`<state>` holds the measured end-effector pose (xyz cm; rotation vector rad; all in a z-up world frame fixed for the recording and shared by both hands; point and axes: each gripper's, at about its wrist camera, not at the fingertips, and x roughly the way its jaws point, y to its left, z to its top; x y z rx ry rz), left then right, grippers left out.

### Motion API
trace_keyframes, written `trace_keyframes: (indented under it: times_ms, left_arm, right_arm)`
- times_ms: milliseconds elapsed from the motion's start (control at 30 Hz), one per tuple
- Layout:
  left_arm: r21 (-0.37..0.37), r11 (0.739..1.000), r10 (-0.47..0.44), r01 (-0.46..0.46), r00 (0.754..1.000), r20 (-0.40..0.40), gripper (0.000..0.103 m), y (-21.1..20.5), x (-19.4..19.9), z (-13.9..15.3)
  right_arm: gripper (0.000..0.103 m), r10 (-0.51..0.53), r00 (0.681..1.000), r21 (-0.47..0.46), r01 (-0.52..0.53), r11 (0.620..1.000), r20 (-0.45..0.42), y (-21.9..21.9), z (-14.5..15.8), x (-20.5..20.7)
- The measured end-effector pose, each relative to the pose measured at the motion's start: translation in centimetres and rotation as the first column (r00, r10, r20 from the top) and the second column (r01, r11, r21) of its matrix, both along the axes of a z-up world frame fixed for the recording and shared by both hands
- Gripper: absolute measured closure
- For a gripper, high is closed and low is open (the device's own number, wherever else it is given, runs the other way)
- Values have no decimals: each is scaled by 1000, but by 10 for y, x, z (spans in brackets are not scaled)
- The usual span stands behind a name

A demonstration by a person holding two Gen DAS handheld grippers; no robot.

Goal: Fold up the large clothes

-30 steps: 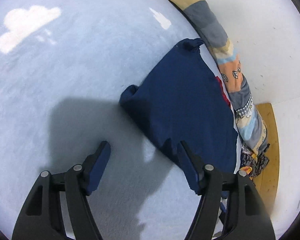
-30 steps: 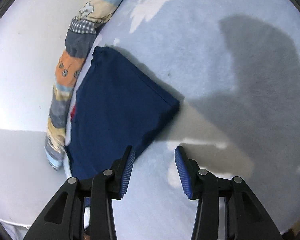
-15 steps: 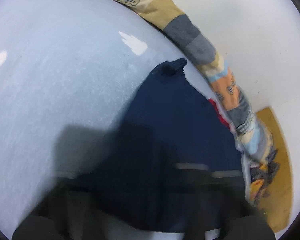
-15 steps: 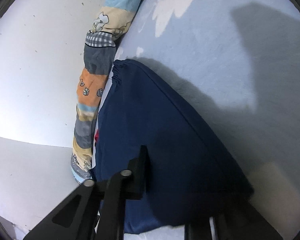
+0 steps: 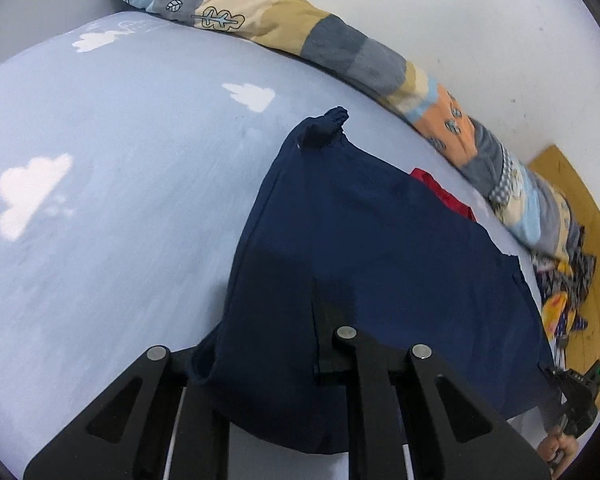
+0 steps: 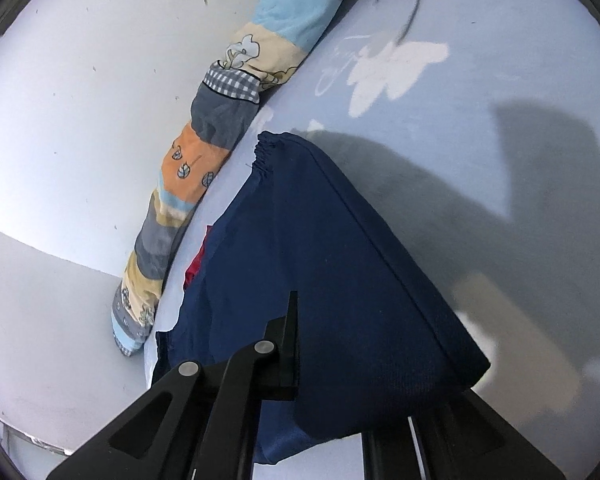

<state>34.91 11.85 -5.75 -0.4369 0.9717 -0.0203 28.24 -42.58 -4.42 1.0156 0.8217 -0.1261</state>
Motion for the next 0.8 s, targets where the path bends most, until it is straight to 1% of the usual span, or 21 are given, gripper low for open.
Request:
trace_keyframes:
  times_ms: [100,167,200,233,267,300,333,367,433,467,500,567,600,633,667,733,800]
  left_arm:
    - [-4,1000,-19,19,998,-58,90,16,7,15]
    - [-26,999,-33,31,994,-103,88,25,7,15]
    - [-25,999,-28,25,991,-133,79,30,3,13]
    - [-22,1000,9,-13,986,-169,74,39,-1,10]
    - [-48,998,37,-47,981,-191,67,48,-3,9]
    - [-79,994,61,-78,979,-197,66,57,-5,10]
    - [-96,988,103,-123,976,-190,66,67,-10,15]
    - [-98,982,146,-164,976,-163,66,75,-17,23]
    - [-75,975,199,-207,975,-99,66,82,-29,40]
    - [-55,974,216,-220,974,-65,65,82,-34,49]
    - [-39,976,214,-215,976,-42,64,78,-37,58]
    - [-8,985,172,-172,985,-20,62,64,-41,69]
    - [23,990,139,-139,990,0,58,51,-43,73]
    - [59,993,105,-105,994,12,55,38,-45,74]
    - [100,993,69,-71,997,17,51,26,-46,72]
    - [169,986,1,-3,1000,10,51,1,-40,62]
    - [199,979,-37,39,999,-14,51,-22,-23,51]
  right_arm:
    - [96,12,999,-16,-13,1000,-53,2,1,-25]
    - [94,4,993,25,-1,1000,-121,-2,-10,-41]
    - [85,9,988,34,-4,999,-151,-5,-14,-46]
    - [78,-6,977,27,12,1000,-214,-10,-18,-52]
    - [69,-39,970,39,49,998,-240,-18,-20,-60]
    - [69,-64,969,61,81,995,-237,-26,-19,-67]
    - [69,-91,966,58,108,993,-242,-32,-17,-73]
    - [69,-123,961,27,134,991,-246,-37,-11,-81]
    - [69,-175,963,-56,167,984,-203,-43,7,-96]
    - [69,-196,965,-115,177,977,-173,-44,19,-101]
    - [69,-199,969,-168,174,970,-145,-42,28,-102]
    - [69,-150,986,-237,131,963,-67,-33,46,-96]
    - [69,-106,994,-265,96,960,-23,-26,53,-89]
    - [69,-50,999,-299,46,953,-6,-17,58,-80]
    - [69,8,1000,-334,-11,943,-9,-7,60,-70]
    - [70,94,995,-403,-103,910,-42,11,59,-45]
    - [70,136,989,-406,-151,901,-66,17,52,-24]
